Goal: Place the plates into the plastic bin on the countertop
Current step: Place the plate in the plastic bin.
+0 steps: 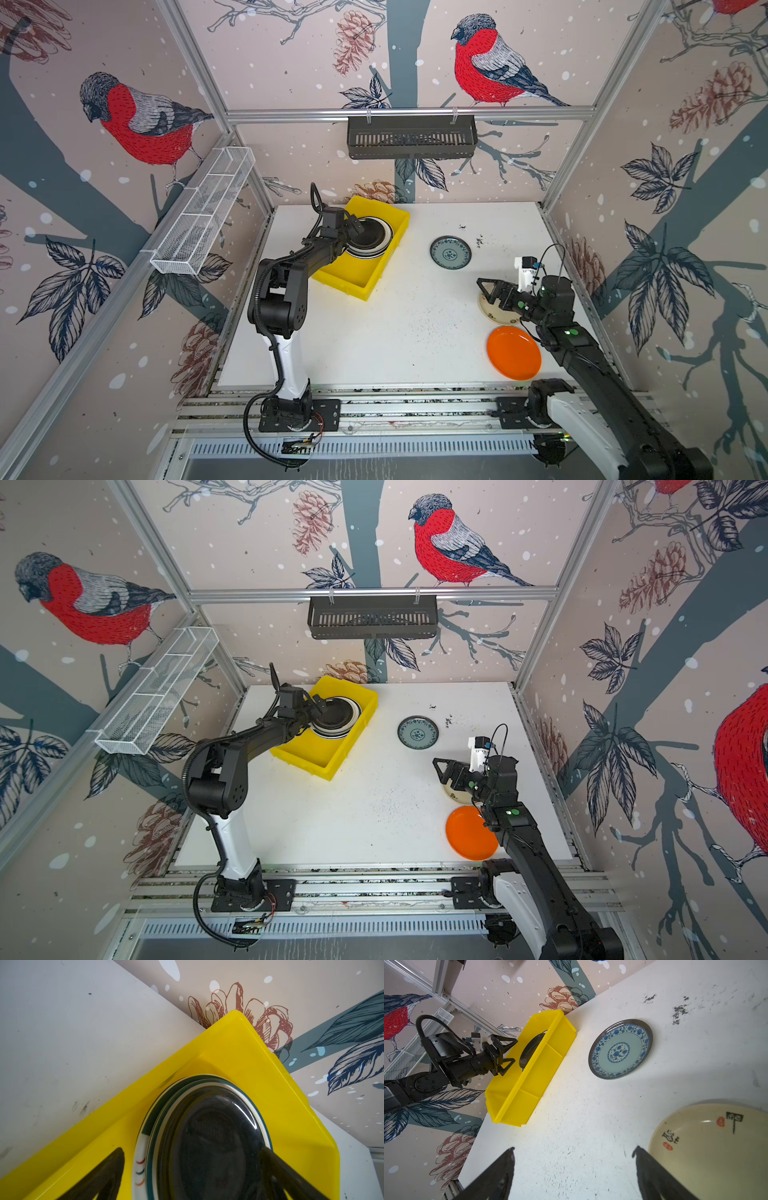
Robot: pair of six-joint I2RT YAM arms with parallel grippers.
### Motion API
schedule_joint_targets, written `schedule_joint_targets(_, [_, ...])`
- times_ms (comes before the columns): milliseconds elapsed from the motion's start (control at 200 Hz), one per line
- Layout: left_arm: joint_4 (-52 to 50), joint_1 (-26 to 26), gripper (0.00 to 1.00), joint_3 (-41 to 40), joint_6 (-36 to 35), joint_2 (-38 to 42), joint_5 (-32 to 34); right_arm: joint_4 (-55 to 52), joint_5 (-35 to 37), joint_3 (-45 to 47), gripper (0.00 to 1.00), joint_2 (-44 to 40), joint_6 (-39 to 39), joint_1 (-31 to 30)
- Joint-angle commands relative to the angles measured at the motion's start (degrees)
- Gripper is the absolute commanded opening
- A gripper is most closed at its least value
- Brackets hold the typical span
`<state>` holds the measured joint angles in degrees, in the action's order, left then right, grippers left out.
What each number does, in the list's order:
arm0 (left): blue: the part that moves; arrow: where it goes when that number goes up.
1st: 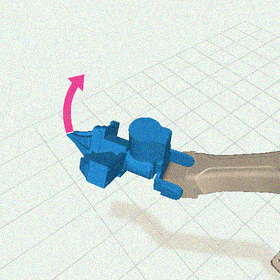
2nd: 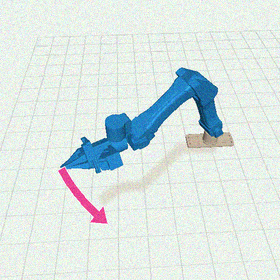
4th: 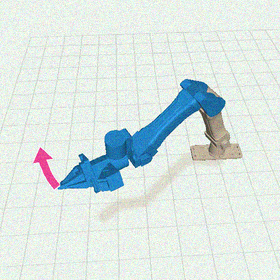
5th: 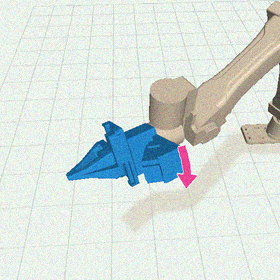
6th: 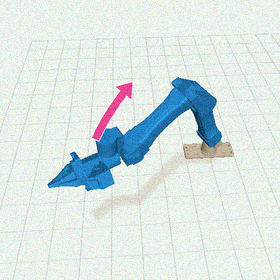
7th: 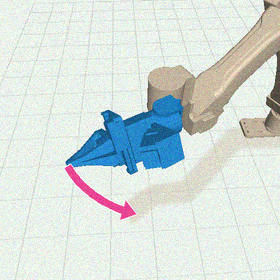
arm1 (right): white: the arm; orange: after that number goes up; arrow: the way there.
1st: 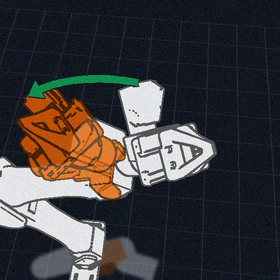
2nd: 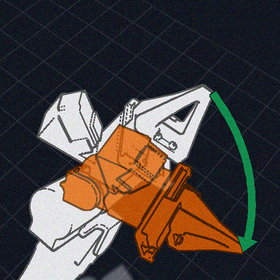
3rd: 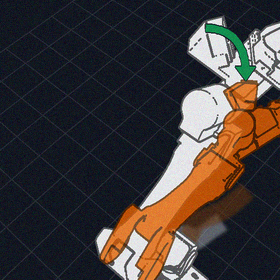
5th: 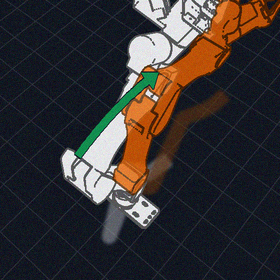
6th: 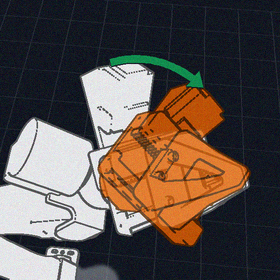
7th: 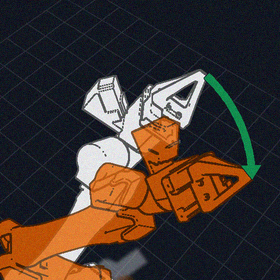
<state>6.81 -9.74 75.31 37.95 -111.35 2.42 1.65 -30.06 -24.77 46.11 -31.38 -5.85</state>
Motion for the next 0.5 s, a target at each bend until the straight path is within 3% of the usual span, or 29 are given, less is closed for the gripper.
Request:
schedule_joint_targets(0, [1.9, -1.1, 0.99, -3.1, -2.0, 5.1, -0.2, 2.2, 0.0, 0.1, 0.90, 0.5, -0.3, 0.0])
schedule_joint_targets(251, [5.3, -14.0, 0.99, -13.1, -3.6, 19.4, 3.5, 3.1, 0.3, -1.0, 0.90, 3.8, 0.2, 0.1])
schedule_joint_targets(496, [13.9, -24.1, 0.87, -15.1, 3.1, 16.3, -3.1, 2.7, -0.8, -2.4, 0.90, 6.6, 0.7, 0.1])
